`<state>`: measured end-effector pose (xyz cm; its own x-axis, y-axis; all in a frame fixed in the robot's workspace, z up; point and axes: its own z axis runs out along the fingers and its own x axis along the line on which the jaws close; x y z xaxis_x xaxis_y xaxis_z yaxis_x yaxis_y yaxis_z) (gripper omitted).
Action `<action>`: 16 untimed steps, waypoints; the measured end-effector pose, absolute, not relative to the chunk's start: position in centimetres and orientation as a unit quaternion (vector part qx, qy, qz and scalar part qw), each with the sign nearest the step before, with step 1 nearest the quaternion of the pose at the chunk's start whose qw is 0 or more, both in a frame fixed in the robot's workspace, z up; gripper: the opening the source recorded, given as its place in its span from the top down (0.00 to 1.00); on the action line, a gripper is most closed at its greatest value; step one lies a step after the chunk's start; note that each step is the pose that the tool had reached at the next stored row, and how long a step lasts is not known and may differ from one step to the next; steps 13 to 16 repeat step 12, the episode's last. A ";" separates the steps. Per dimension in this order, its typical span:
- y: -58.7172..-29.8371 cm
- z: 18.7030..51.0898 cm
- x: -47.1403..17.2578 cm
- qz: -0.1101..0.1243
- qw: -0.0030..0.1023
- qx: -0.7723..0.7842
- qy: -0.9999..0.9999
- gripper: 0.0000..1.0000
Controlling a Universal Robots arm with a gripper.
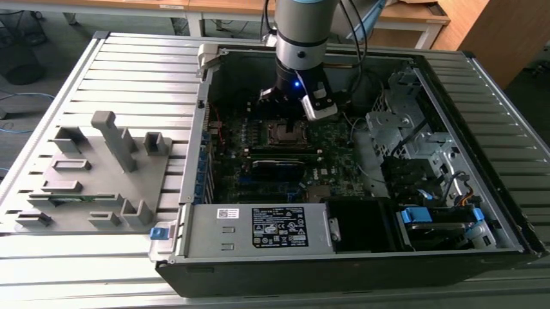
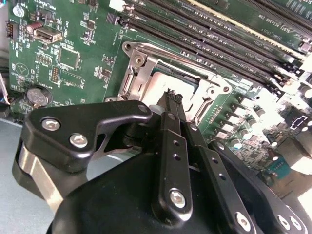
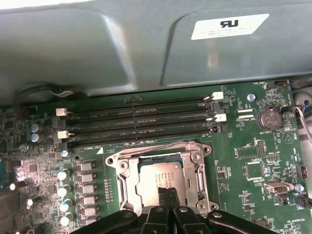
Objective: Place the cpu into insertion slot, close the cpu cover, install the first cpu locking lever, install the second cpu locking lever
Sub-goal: 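Install the second cpu locking lever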
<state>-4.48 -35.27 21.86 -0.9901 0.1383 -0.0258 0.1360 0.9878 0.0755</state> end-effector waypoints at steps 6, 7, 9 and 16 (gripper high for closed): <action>-35.2 21.9 -4.5 0.037 0.016 0.070 0.997 0.89; -35.2 21.9 -4.5 0.037 0.016 0.070 0.997 0.89; -35.2 21.9 -4.5 0.037 0.016 0.070 0.997 0.89; -35.2 21.9 -4.5 0.037 0.016 0.070 0.997 0.89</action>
